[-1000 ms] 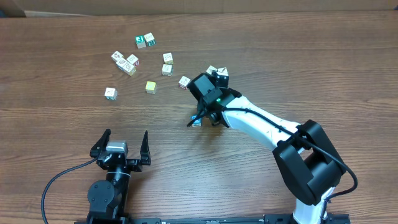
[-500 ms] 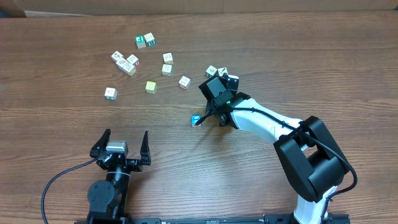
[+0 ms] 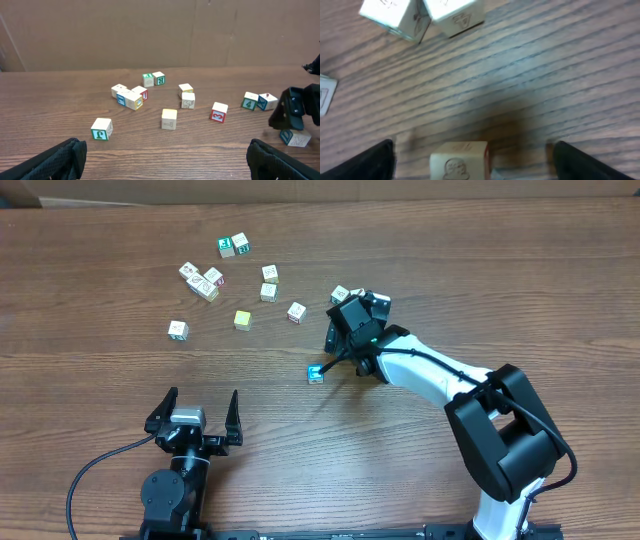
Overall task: Form a tower
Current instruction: 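Hover the ice-cream block beside the blue-faced block, adjusting position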
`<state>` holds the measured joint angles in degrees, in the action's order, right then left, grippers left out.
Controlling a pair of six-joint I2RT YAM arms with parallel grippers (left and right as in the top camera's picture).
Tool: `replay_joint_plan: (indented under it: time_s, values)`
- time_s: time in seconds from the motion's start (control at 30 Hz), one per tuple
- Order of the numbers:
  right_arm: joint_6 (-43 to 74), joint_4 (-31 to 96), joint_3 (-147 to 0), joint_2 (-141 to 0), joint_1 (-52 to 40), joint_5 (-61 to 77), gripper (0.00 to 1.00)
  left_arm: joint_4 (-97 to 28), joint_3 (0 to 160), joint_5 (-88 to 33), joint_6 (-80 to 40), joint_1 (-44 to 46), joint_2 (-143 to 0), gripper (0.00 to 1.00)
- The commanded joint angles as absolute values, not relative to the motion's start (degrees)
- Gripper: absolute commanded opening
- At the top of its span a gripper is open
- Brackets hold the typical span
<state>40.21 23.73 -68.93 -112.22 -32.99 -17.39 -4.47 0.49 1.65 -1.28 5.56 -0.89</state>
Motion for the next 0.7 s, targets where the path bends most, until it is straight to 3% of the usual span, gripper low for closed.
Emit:
replay_joint_plan:
  time_s: [0.0, 0.1, 0.23, 0.5, 0.67]
  values:
    - [40.5, 23.4, -68.6, -111.6, -32.4, -18.0, 0.8, -4.3, 0.3, 1.0, -0.4, 5.2, -0.3, 1.0]
    - [40.4, 23.3, -68.6, -111.6, -32.4, -17.9, 0.63, -4.3, 0.3, 1.0, -0.4, 5.2, -0.3, 1.0]
    - [38.3, 22.9, -68.6, -111.6, -32.9, -17.7, 0.53, -4.3, 0.3, 1.0, -0.4, 5.2, -0.3, 1.0]
    - [32.9, 21.7, -68.6, -111.6, -34.1, -16.5, 0.41, -4.3, 0.3, 1.0, -0.4, 5.2, -0.3, 0.99]
    - [32.7, 22.6, -68.6, -111.6, -34.1, -16.3, 0.41, -4.3, 0.3, 1.0, -0.4, 5.2, -0.3, 0.99]
